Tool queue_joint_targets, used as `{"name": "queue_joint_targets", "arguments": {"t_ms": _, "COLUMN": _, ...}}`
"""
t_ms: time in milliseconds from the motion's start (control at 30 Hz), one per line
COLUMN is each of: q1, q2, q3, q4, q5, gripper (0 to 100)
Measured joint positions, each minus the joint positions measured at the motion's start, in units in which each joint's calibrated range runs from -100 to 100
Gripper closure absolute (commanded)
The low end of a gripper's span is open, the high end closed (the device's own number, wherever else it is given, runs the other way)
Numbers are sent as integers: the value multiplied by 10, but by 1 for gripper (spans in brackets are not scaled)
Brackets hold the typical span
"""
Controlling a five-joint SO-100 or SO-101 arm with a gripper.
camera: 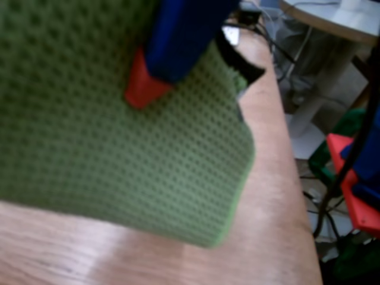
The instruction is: Clean the table
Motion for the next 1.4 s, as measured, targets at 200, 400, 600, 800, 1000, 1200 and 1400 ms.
{"name": "queue_joint_targets", "arguments": {"t_ms": 200, "q1": 8, "q2": 155, "q3": -84, "q4": -25, "q5": -4, "gripper": 99}}
{"name": "queue_joint_targets", "arguments": {"t_ms": 400, "q1": 14, "q2": 275, "q3": -170, "q4": -36, "q5": -7, "gripper": 99}}
{"name": "queue_joint_targets", "arguments": {"t_ms": 600, "q1": 17, "q2": 387, "q3": -177, "q4": -97, "q5": -7, "gripper": 99}}
{"name": "queue_joint_targets", "arguments": {"t_ms": 800, "q1": 101, "q2": 468, "q3": -193, "q4": -159, "q5": -3, "gripper": 99}}
{"name": "queue_joint_targets", "arguments": {"t_ms": 1000, "q1": 316, "q2": 484, "q3": -205, "q4": -176, "q5": -3, "gripper": 99}}
{"name": "queue_joint_targets", "arguments": {"t_ms": 1200, "q1": 502, "q2": 504, "q3": -206, "q4": -176, "q5": -1, "gripper": 99}}
{"name": "queue_joint_targets", "arguments": {"t_ms": 1400, "q1": 662, "q2": 539, "q3": -207, "q4": -176, "q5": -1, "gripper": 99}}
